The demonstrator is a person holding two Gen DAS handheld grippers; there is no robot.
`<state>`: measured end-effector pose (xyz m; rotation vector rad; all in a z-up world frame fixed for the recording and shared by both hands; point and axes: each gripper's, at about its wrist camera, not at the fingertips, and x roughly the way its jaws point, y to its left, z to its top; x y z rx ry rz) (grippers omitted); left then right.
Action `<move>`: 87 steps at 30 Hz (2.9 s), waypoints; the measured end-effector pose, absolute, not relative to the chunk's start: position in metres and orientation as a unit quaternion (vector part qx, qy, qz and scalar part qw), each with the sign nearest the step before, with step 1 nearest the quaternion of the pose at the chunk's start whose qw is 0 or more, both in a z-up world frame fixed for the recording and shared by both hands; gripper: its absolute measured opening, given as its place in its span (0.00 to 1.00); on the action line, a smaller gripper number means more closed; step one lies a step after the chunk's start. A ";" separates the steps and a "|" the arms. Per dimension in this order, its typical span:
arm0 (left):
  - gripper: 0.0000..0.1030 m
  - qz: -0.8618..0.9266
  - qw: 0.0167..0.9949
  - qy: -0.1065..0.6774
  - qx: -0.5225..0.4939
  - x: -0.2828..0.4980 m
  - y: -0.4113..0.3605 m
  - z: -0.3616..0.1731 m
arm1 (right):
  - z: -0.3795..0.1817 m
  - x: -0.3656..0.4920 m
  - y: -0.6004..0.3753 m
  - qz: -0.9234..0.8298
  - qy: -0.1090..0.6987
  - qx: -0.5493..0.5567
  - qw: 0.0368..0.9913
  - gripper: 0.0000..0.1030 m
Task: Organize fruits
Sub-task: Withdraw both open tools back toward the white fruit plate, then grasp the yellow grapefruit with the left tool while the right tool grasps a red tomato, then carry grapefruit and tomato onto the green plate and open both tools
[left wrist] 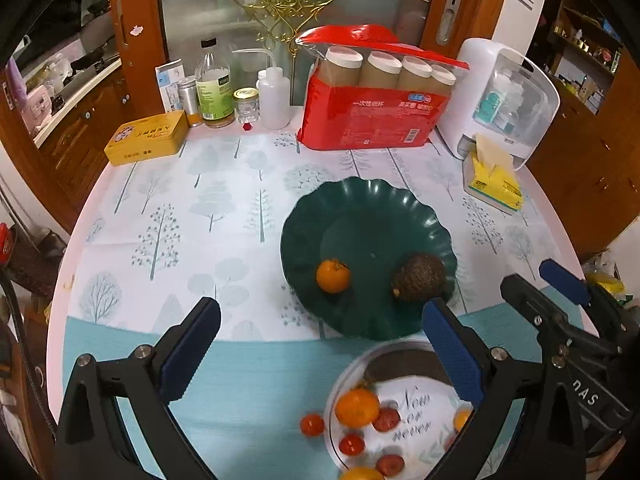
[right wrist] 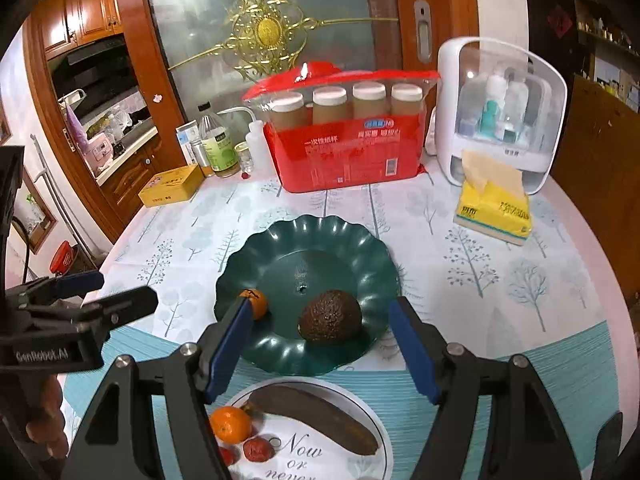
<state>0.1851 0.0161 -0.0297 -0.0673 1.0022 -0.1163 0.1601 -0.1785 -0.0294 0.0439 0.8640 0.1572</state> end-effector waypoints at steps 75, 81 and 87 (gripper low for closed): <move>0.48 -0.064 0.817 0.570 -0.061 0.026 -0.029 -0.190 | -0.173 0.008 -0.195 0.091 0.524 -0.013 0.846 0.39; 0.45 -0.061 0.817 0.569 -0.074 0.024 -0.026 -0.189 | -0.173 0.008 -0.192 0.097 0.523 -0.024 0.846 0.35; 0.44 -0.059 0.812 0.575 -0.077 0.017 -0.024 -0.173 | -0.162 0.002 -0.188 0.111 0.525 -0.023 0.843 0.35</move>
